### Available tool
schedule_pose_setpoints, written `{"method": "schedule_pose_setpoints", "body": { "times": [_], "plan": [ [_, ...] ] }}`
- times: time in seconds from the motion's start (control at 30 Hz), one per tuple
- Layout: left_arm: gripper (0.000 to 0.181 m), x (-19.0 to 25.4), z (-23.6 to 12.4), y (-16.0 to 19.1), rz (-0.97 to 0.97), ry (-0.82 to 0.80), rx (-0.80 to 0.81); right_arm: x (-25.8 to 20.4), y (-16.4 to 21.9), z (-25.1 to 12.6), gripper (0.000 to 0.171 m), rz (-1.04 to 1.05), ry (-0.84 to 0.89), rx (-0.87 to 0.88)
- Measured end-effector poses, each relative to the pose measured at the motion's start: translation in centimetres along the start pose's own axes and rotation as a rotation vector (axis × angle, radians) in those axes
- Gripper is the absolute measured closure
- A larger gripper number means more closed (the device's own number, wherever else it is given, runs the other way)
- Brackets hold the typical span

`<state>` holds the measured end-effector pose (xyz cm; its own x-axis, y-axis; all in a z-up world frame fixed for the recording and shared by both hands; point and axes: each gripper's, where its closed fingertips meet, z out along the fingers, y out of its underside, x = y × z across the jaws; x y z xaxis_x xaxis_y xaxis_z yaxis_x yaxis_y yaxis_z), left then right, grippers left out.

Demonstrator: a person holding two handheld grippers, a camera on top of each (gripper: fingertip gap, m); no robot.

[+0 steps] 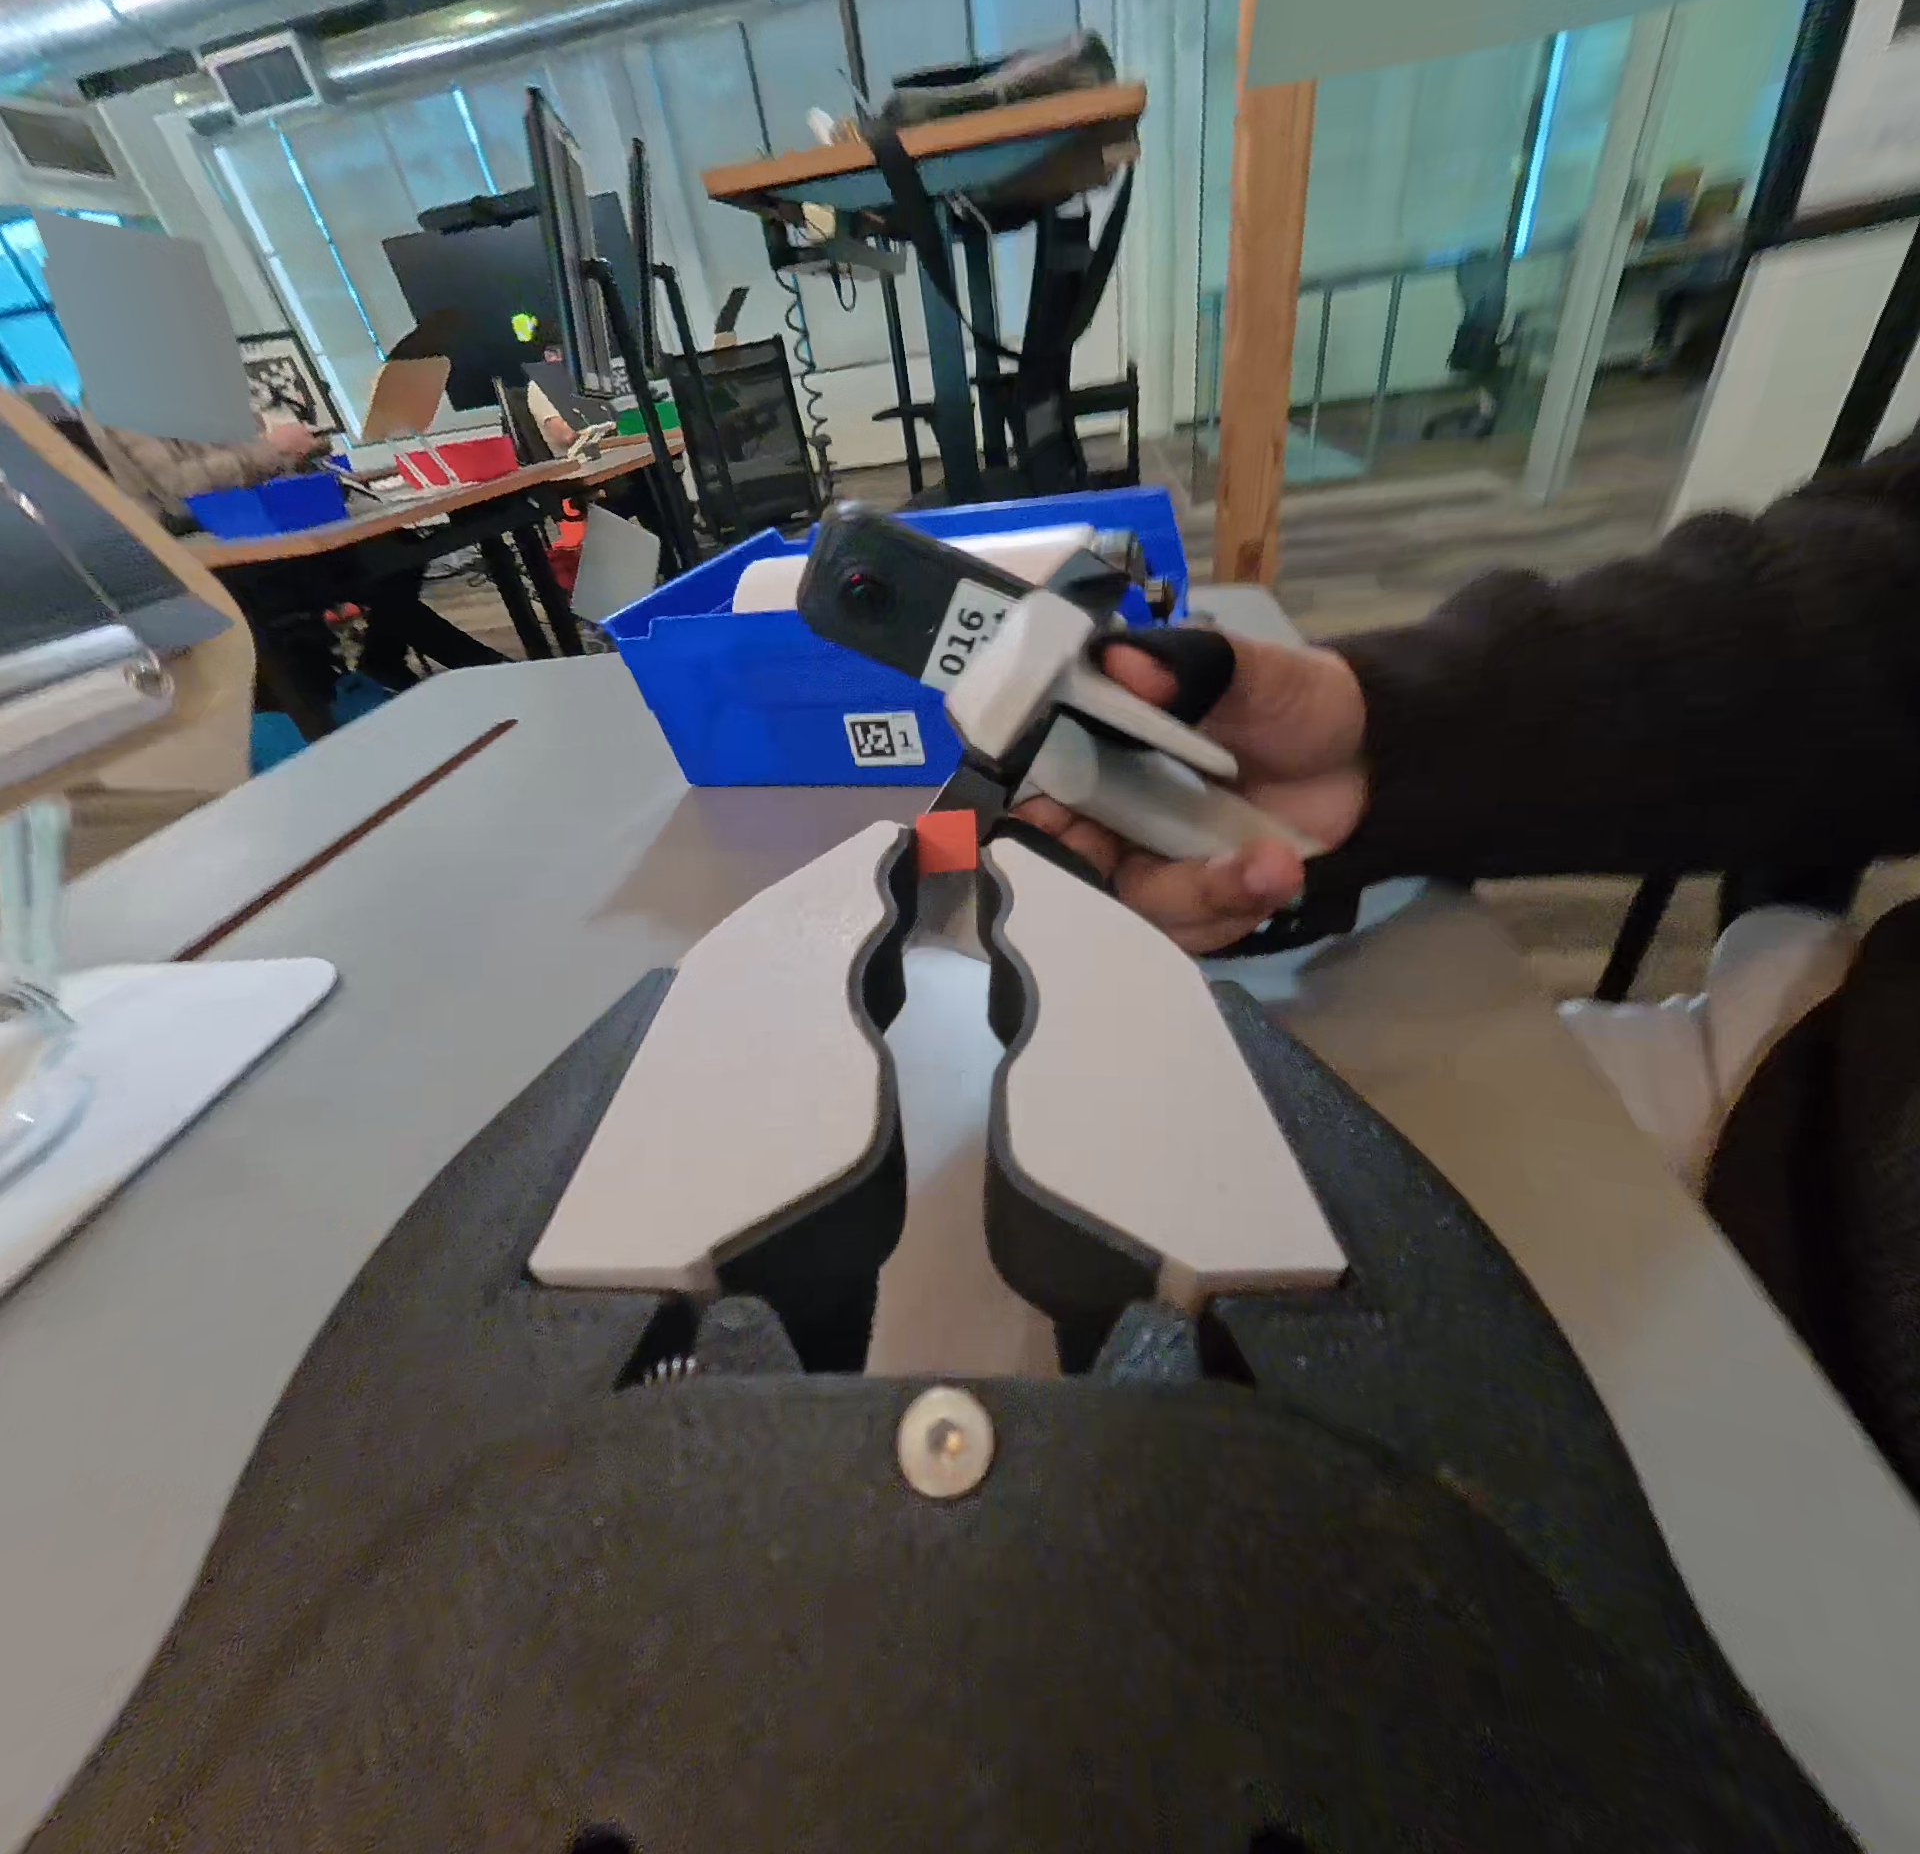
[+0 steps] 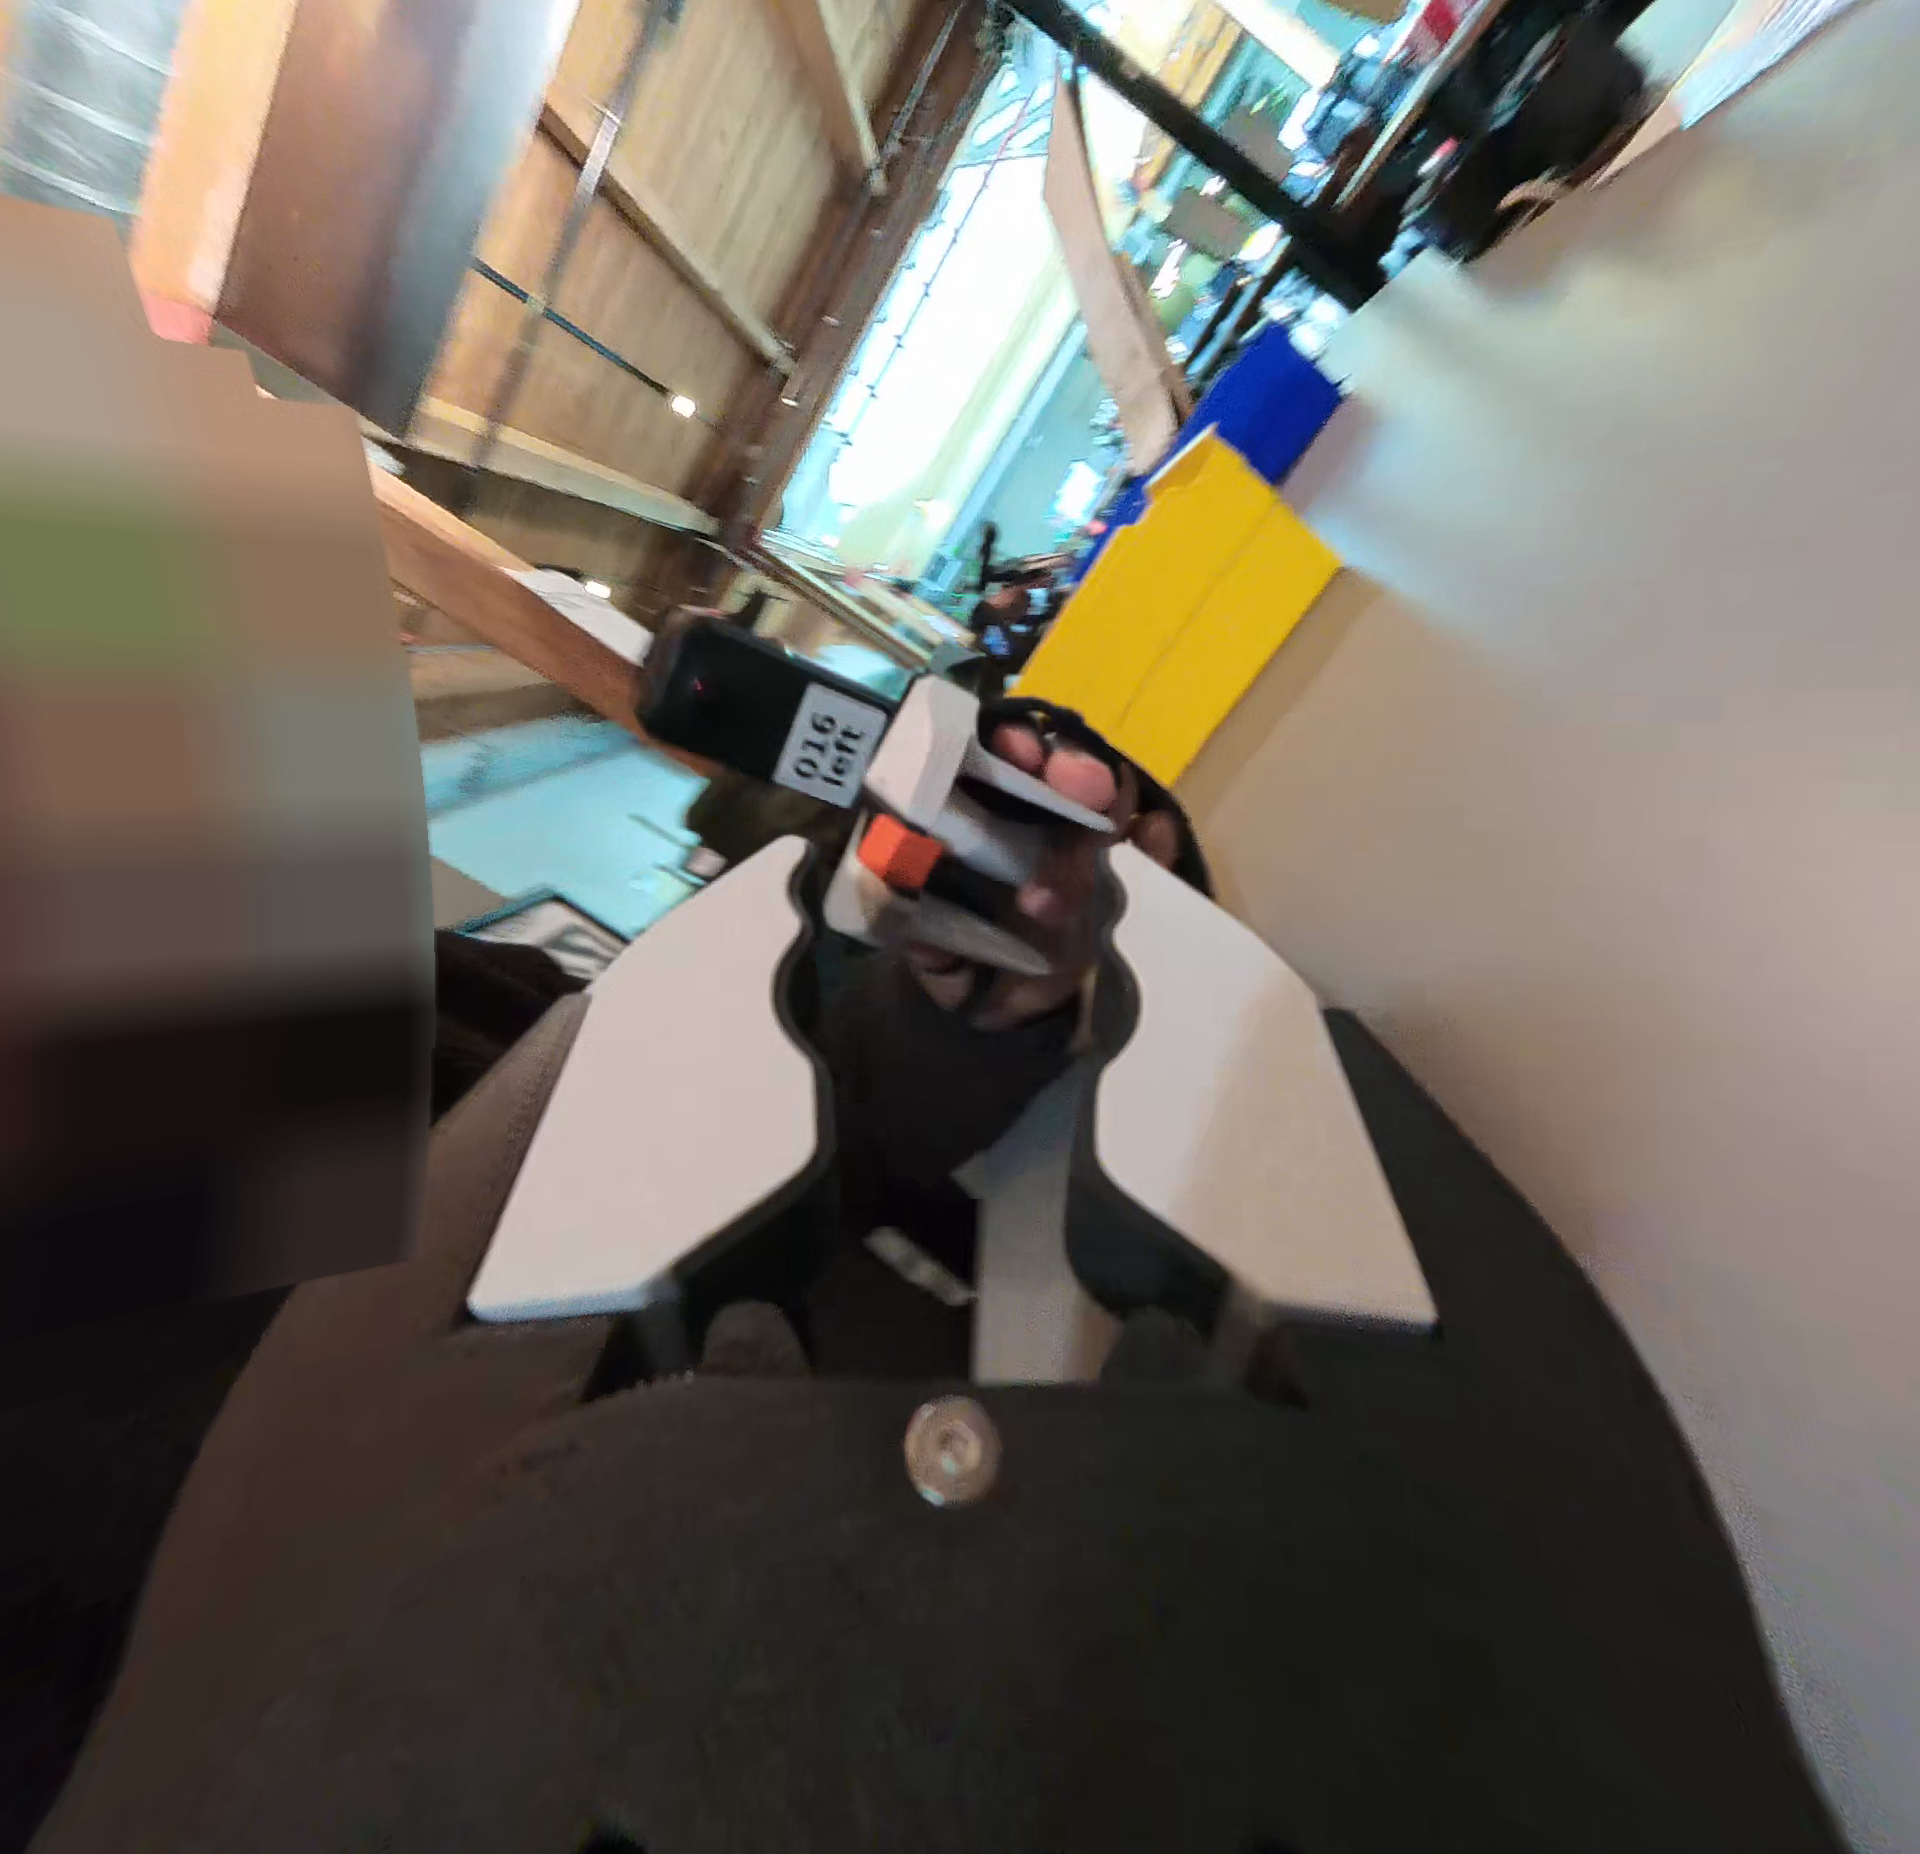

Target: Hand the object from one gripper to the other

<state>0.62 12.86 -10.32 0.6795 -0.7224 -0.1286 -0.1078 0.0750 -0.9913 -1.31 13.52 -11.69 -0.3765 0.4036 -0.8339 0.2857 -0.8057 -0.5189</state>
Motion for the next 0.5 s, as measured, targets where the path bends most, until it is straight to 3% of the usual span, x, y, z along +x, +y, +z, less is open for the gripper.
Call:
{"method": "schedule_pose_setpoints", "body": {
  "times": [0.2, 0.4, 0.5],
  "plan": [
    [0.171, -2.3, -1.8, -1.9, -0.439, 0.051, 0.224, -1.1, -1.9, -0.5, 0.124, -0.549, 0.206, 0.096],
    [0.171, -3.2, -2.7, -3.1, -0.709, 0.128, 0.458, -5.8, -3.7, -1.6, 0.137, -1.25, 0.392, 0.251],
    [0.171, -2.2, -2.0, -3.3, -0.79, 0.206, 0.487, -5.7, -2.0, -0.4, 0.141, -1.486, 0.447, 0.135]
  ]
}}
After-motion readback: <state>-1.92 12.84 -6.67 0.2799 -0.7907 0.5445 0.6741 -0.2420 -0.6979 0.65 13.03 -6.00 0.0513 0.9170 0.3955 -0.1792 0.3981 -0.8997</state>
